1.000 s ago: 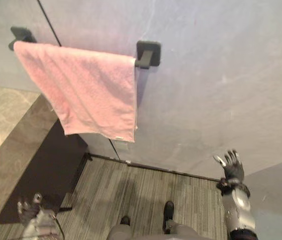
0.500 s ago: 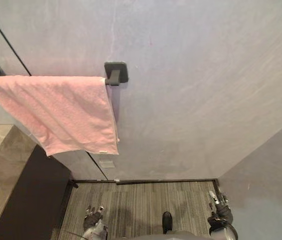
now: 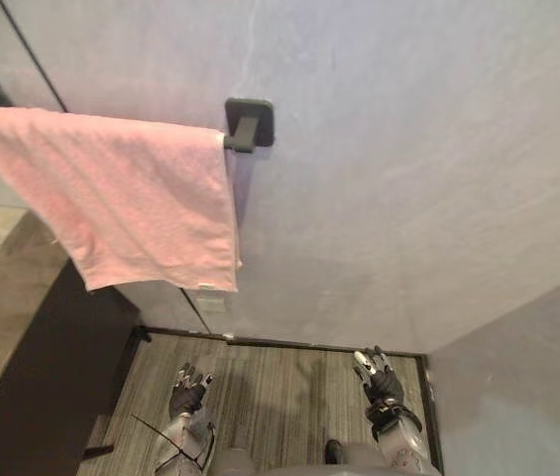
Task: Organize washtable
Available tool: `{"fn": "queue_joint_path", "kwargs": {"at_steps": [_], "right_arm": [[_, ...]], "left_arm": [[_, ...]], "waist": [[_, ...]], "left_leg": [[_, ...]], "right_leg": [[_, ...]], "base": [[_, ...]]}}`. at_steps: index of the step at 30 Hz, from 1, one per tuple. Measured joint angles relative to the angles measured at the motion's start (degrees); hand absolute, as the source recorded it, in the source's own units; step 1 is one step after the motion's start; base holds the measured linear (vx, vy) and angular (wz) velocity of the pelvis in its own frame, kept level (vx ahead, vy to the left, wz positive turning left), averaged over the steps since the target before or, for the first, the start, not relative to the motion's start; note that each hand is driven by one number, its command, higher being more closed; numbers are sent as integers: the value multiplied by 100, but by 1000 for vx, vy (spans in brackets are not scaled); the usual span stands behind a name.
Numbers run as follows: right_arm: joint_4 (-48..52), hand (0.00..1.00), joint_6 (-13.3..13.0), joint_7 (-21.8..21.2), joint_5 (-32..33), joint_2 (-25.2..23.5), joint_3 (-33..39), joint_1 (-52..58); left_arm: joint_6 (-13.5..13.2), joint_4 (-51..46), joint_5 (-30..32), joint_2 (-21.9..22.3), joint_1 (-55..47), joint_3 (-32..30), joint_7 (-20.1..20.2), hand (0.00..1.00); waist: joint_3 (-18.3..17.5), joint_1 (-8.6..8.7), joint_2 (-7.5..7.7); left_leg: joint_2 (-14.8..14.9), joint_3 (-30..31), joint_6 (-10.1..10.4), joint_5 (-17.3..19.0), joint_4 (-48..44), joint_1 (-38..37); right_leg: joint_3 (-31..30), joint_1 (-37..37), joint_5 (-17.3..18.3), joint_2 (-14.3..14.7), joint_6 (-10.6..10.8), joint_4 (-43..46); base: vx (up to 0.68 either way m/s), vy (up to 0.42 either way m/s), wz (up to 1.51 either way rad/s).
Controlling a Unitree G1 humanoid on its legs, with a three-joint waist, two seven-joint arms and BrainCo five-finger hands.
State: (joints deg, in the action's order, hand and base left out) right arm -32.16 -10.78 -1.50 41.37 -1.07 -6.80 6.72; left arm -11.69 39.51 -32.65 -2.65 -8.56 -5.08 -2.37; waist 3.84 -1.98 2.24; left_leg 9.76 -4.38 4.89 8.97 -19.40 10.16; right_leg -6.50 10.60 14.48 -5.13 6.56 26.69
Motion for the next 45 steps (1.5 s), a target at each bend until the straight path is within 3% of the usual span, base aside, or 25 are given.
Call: {"fn": "queue_joint_path", "kwargs": {"at_steps": [1, 2, 3, 4, 6, 9, 10, 11, 12, 13, 16, 20, 22, 24, 26, 28, 31, 36, 39, 40, 41, 42, 43, 44, 45], "right_arm": [[-4, 0, 11, -11, -38, 43, -133, -96], [-2, 0, 11, -23, -49, 224, -369, -353], [-1, 0, 11, -25, -49, 239, -382, -378], [3, 0, 6, -61, -52, 318, -487, -463], [17, 0, 3, -125, -128, 361, -511, -455], [148, 0, -4, -106, -378, 400, -474, -367], [216, 0, -17, -103, -373, 399, -427, -321], [224, 0, -25, -107, -364, 381, -349, -243], [231, 0, -25, -110, -364, 386, -314, -215], [231, 0, -19, -103, -346, 433, -220, -151], [231, 0, -3, -104, -305, 494, -225, 247], [225, 0, 1, -105, -246, 505, -196, 383], [202, 0, 5, -105, -250, 395, -25, 343], [215, 0, -16, -107, -250, 222, 30, 347], [142, 0, -19, -73, -249, 261, 304, 191], [22, 0, -12, 25, -250, 344, 426, 77], [-42, 0, 1, 143, -257, 230, 462, -12], [-36, 0, 13, 273, -273, 82, 465, 102], [-11, 0, 15, 273, -320, 71, 560, 291], [3, 0, 46, 274, -327, 36, 605, 381], [11, 0, 70, 273, -332, 17, 618, 423], [75, 0, 108, 274, -326, -19, 629, 480], [173, 0, 117, 273, -316, -79, 623, 523], [202, 0, 112, 266, -314, -86, 621, 538], [198, 0, 126, 264, -315, -34, 563, 541]], "left_arm": [[3, 4, -49, -9, 76, -31, -49, 0], [3, 8, -57, 118, 37, -88, -71, 0], [4, 7, -57, 132, 30, -87, -71, 0], [-3, 4, -143, 240, -33, -69, -80, 0], [3, 4, -391, 271, -79, 0, -86, 0], [-3, 7, -614, 325, -329, 156, -88, 0], [-23, -28, -697, 343, -444, 213, -89, 0], [-14, -34, -696, 236, -474, 231, -44, 0], [-14, -41, -696, 240, -474, 221, -28, 0], [-10, -73, -719, 243, -503, 219, -10, 0], [0, -84, -729, 258, -535, 217, -4, 0], [-4, -472, -713, 282, -491, 220, -24, 0], [-18, -770, -693, 246, -414, 229, -41, 0], [-70, -927, -693, 149, -488, 226, -97, 0], [-74, -934, -692, 228, -392, 381, -152, 0], [-72, -933, -691, 267, -376, 533, -151, 0], [-55, -914, -691, 108, -555, 540, -171, 0], [29, -790, -678, 32, -747, 455, -207, 0], [139, -816, -455, 39, -751, 455, -208, 0], [137, -825, -371, 29, -763, 445, -216, 0], [136, -835, -364, 26, -785, 437, -226, 0], [119, -842, -303, 26, -780, 437, -284, 0], [109, -846, -261, 20, -768, 432, -289, 0], [110, -843, -260, 25, -721, 435, -287, 0], [111, -844, -260, 30, -672, 436, -284, 0]], "waist": [[21, -38, 120], [178, -145, -159], [194, -155, -189], [294, -126, -348], [413, -66, -331], [643, -40, -350], [665, -39, -387], [630, -20, -274], [649, -1, -242], [652, 37, -280], [590, 173, -329], [417, 365, -453], [349, 464, -368], [86, 472, -282], [50, 473, -554], [51, 472, -690], [44, 431, -639], [36, 435, -608], [58, 519, -422], [78, 492, -390], [81, 476, -358], [93, 552, -355], [112, 680, -360], [114, 807, -317], [122, 805, -268]], "left_leg": [[-57, 138, 18, -9, -184, 185], [133, 370, 100, -78, -392, 387], [149, 400, 104, -88, -400, 394], [247, 719, 182, -194, -385, 424], [213, 1048, 212, -468, -227, 378], [248, 1101, 379, -977, -3, 314], [254, 1087, 451, -1353, 212, 336], [179, 1083, 491, -1820, 683, 282], [170, 980, 467, -1783, 584, 353], [179, 744, 244, -1438, -90, 459], [458, 255, 12, -725, -1082, 106], [889, -407, -142, -750, -1063, -578], [749, -965, -241, -822, -332, -426], [481, -1098, -89, -1176, 997, -640], [410, -1764, -44, -1152, 1428, -689], [188, -1955, 15, -1199, 1710, -681], [-151, -1620, -137, -1307, 1909, -699], [-512, -1548, -287, -1387, 2319, -829], [-753, -1728, -316, -1359, 2268, -903], [-814, -1741, -498, -1231, 2135, -880], [-848, -1700, -553, -1195, 2087, -869], [-859, -1566, -582, -1173, 2017, -790], [-881, -1406, -582, -1176, 2018, -717], [-942, -1292, -597, -1188, 2061, -731], [-1005, -1267, -706, -1402, 2267, -821]], "right_leg": [[67, -249, 239, -65, 0, -424], [255, -482, 115, 137, -78, -857], [281, -503, 90, 154, -90, -898], [495, -713, -18, 313, -192, -1129], [846, -872, -14, 353, -204, -1124], [1216, -942, 32, 455, -441, -849], [1328, -897, -6, 468, -511, -760], [1561, -779, -28, 307, -699, -839], [1695, -726, -72, 244, -789, -863], [1853, -660, -149, 167, -866, -862], [2326, -669, -350, 56, -926, -1077], [3162, -476, -407, -129, -873, -917], [3595, -435, -460, -312, -758, -1040], [4397, -554, -670, -653, -733, -1277], [4960, -620, -693, -865, -670, -1106], [5302, -731, -683, -1108, -485, -926], [5596, -970, -866, -1304, -324, -1035], [5594, -1052, -882, -1614, -132, -954], [5454, -1022, -720, -1980, 108, -628], [5119, -960, -549, -2109, 60, -339], [4706, -815, -474, -2050, -202, -268], [3515, -456, -276, -1586, -766, -303], [2675, -320, -160, -1176, -850, -409], [2140, -252, -134, -889, -750, -473], [1686, -242, -234, -716, -582, -493]], "base": [[-75, -207, 60], [-76, -163, 45], [-138, -220, 47], [-128, -179, 68], [-167, -217, 98], [-202, -190, 69], [-227, -144, 48], [-233, -146, 56], [-213, -133, 61], [-195, -111, 66], [-221, -26, 68], [-156, 91, 131], [-114, 99, 183], [-96, 213, 169], [-110, 254, 161], [-113, 290, 140], [-117, 213, 74], [-106, 155, 26], [-35, 152, 44], [-18, 88, 13], [-83, 94, 29], [-56, 53, 57], [22, 59, 98], [110, 38, 104], [119, 30, 74]]}}
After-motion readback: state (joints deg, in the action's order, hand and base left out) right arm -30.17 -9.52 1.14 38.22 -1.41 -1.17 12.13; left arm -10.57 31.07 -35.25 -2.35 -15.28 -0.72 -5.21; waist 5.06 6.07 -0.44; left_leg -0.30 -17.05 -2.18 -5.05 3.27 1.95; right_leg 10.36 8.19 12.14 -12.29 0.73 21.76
